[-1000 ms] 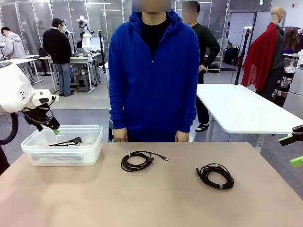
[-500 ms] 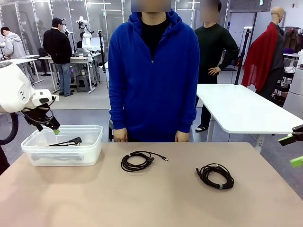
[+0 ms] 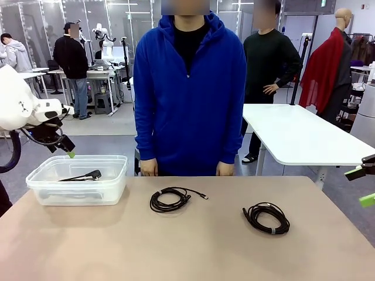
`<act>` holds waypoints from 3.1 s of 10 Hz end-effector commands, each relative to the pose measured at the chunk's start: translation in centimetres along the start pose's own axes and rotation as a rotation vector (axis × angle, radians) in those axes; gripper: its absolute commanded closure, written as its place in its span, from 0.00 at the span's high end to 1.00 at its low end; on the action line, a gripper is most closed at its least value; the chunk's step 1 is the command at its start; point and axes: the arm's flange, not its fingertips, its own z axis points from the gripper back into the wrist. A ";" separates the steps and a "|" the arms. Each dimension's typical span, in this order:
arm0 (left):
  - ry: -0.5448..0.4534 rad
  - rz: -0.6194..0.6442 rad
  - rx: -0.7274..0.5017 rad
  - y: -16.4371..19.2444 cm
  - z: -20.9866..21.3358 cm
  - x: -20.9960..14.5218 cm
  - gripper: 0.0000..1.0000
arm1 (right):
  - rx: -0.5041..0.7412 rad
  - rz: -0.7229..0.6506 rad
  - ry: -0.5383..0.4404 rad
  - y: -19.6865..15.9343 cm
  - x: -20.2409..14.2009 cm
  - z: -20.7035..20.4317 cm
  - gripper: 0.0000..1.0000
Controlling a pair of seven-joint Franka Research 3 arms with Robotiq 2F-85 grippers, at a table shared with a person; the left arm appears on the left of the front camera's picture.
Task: Organize and store the cables.
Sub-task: Place the USB Extension Cable into the Organizing box.
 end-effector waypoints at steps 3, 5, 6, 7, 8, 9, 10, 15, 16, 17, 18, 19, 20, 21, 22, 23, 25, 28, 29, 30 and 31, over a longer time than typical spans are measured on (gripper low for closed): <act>-0.058 -0.090 -0.090 -1.6 4.2 -3.8 1.00 | 0.001 0.003 -0.008 0.0 -0.1 -0.1 1.00; -0.099 -0.128 -0.098 -2.6 5.6 -4.8 1.00 | 0.001 0.003 -0.008 0.0 -0.1 -0.1 1.00; -0.120 -0.139 -0.108 -3.0 5.9 -5.5 1.00 | 0.001 0.003 -0.008 0.0 -0.1 -0.1 1.00; -0.139 -0.138 -0.123 -3.2 6.3 -6.3 1.00 | 0.001 0.003 -0.008 0.0 -0.1 -0.1 1.00; -0.145 -0.149 -0.119 -3.3 6.7 -7.0 1.00 | 0.001 0.003 -0.008 0.0 -0.1 -0.1 1.00; -0.152 -0.154 -0.118 -3.4 7.0 -7.8 1.00 | 0.001 0.003 -0.008 0.0 -0.1 -0.1 1.00; -0.154 -0.165 -0.135 -3.8 7.9 -9.1 1.00 | 0.001 0.003 -0.008 0.0 -0.1 -0.1 1.00; -0.190 -0.264 -0.202 -7.0 11.2 -14.0 1.00 | 0.001 0.003 -0.008 0.0 -0.1 -0.1 1.00; -0.203 -0.279 -0.200 -7.6 11.5 -14.7 1.00 | 0.001 0.003 -0.008 0.0 -0.1 -0.1 1.00; -0.215 -0.298 -0.194 -8.0 11.8 -15.3 1.00 | 0.001 0.003 -0.008 0.0 -0.1 -0.1 1.00; -0.221 -0.307 -0.190 -8.4 12.0 -15.8 1.00 | 0.001 0.003 -0.008 0.0 -0.1 -0.1 1.00; -0.207 -0.315 -0.194 -9.0 12.6 -16.8 1.00 | 0.001 0.003 -0.008 0.0 -0.1 -0.1 1.00; -0.205 -0.336 -0.216 -9.3 13.3 -17.8 1.00 | 0.001 0.003 -0.008 0.0 -0.1 -0.1 1.00; -0.220 -0.396 -0.284 -9.6 14.5 -18.9 1.00 | 0.001 0.003 -0.008 0.0 -0.1 -0.1 1.00; -0.242 -0.448 -0.293 -9.9 15.5 -19.6 1.00 | 0.001 0.003 -0.008 0.0 -0.1 -0.1 1.00; -0.236 -0.473 -0.267 -9.3 16.7 -20.8 1.00 | 0.001 0.003 -0.008 0.0 -0.1 -0.1 1.00; -0.289 -0.487 -0.337 -6.8 17.9 -23.5 1.00 | 0.001 0.003 -0.008 0.0 -0.1 -0.1 1.00; -0.345 -0.659 -0.338 -4.2 17.7 -25.5 1.00 | 0.001 0.003 -0.008 0.0 -0.1 -0.1 1.00; -0.373 -0.660 -0.343 -3.3 17.5 -25.6 1.00 | 0.001 0.003 -0.008 0.0 -0.1 -0.1 1.00; -0.388 -0.643 -0.362 -3.1 17.3 -25.4 1.00 | 0.001 0.003 -0.008 0.0 -0.1 -0.1 1.00; -0.382 -0.656 -0.359 -3.4 17.2 -25.2 1.00 | 0.001 0.003 -0.008 0.0 -0.1 -0.1 1.00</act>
